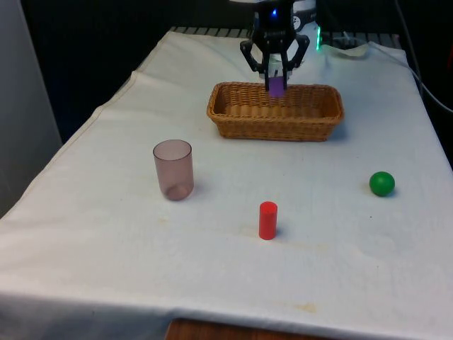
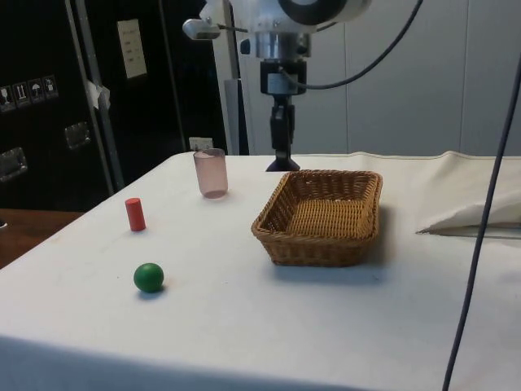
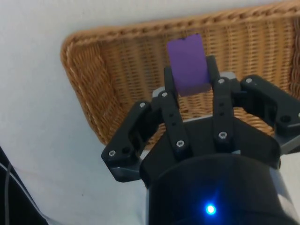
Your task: Pick up the triangular block and place it into the basket.
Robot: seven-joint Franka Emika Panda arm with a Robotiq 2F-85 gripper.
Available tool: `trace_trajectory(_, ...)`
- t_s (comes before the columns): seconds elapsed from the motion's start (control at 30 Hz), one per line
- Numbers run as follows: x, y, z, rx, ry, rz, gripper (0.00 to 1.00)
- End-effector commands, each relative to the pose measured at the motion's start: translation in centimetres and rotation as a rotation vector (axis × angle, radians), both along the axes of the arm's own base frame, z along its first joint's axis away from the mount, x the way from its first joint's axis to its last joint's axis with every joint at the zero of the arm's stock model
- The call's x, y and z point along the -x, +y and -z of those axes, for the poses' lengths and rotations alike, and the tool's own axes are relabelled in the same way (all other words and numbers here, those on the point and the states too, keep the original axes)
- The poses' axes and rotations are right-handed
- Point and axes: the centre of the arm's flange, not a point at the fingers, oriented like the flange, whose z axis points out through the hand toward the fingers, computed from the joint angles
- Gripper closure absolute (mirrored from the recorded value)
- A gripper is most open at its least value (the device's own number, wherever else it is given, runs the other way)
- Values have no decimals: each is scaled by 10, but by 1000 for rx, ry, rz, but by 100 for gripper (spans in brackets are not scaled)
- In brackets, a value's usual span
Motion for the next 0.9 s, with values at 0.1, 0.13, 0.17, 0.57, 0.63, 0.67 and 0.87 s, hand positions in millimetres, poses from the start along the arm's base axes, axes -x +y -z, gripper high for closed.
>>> trace_trajectory(0.1, 13, -2, 5, 11, -4, -1, 67)
trace_trajectory(0.13, 17, -2, 7, 11, -1, -1, 67)
trace_trajectory(0.17, 19, -2, 8, 12, -3, -2, 67)
trace_trajectory(0.57, 53, 0, 48, 28, -1, 10, 67)
trace_trajectory(0.63, 54, 0, 52, 31, -6, 14, 67)
trace_trajectory(0.67, 55, -1, 54, 33, -8, 17, 67)
trace_trajectory(0.87, 55, -1, 65, 37, -15, 50, 67)
